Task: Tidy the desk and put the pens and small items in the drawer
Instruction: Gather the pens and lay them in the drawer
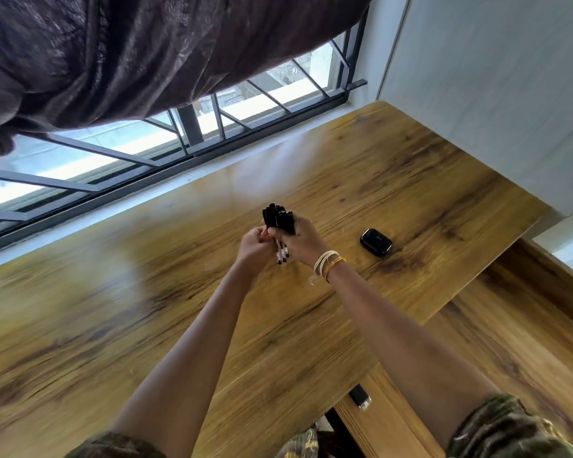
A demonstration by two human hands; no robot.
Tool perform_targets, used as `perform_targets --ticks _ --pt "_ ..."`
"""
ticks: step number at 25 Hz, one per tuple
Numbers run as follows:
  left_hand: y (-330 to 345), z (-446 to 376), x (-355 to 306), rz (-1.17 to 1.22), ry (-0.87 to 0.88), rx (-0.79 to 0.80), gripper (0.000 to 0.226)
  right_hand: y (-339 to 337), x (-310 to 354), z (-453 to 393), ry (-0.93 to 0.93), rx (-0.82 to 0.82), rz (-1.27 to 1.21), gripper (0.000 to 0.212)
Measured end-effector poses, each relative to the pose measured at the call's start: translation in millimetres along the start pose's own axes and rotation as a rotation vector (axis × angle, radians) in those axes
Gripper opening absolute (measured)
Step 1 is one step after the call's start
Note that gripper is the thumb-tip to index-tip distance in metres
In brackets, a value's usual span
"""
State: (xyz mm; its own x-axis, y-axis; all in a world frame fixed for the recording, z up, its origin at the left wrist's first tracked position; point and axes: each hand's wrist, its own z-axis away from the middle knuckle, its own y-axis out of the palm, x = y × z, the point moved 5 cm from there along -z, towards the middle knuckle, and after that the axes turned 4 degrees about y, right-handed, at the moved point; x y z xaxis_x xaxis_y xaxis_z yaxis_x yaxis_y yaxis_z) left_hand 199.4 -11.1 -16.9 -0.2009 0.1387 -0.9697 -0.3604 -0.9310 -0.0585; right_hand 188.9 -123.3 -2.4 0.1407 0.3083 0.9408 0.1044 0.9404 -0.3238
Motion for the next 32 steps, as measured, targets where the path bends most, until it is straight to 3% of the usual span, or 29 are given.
perform_targets --ticks 2,4,9,17,20,22,27,32 --pt "-11.7 -4.2 -13.0 0.158 0.044 -0.037 0.037 0.0 -0.3 1.8 0.003 0.027 -0.027 0.027" --pt "-10.3 -1.1 -35.0 0.210 0.138 0.061 0.043 0.1 -0.3 3.9 0.023 0.032 -0.073 0.027" --pt "-6.9 -0.6 -61.9 0.059 0.310 0.073 0.029 -3.7 11.3 4.3 -0.011 0.006 -0.137 0.024" --pt "-6.1 -3.3 -62.1 -0.126 0.403 0.092 0.034 -2.3 -2.2 15.7 0.061 0.065 -0.082 0.012" --pt "-4.1 -8.6 -62.4 -0.176 0.389 0.112 0.035 2.3 -6.7 14.8 0.108 0.092 -0.090 0.017" --pt "-4.5 -9.9 -61.9 -0.181 0.330 0.098 0.033 8.4 -10.3 15.7 0.158 0.211 -0.204 0.013" --pt "-5.3 10.9 -40.0 0.106 0.047 0.161 0.028 21.9 -13.1 51.1 0.401 0.720 -0.666 0.020" --pt "-0.3 45.2 -10.6 0.249 -0.132 0.238 0.032 26.0 -21.6 89.4 0.545 0.891 -0.713 0.020"
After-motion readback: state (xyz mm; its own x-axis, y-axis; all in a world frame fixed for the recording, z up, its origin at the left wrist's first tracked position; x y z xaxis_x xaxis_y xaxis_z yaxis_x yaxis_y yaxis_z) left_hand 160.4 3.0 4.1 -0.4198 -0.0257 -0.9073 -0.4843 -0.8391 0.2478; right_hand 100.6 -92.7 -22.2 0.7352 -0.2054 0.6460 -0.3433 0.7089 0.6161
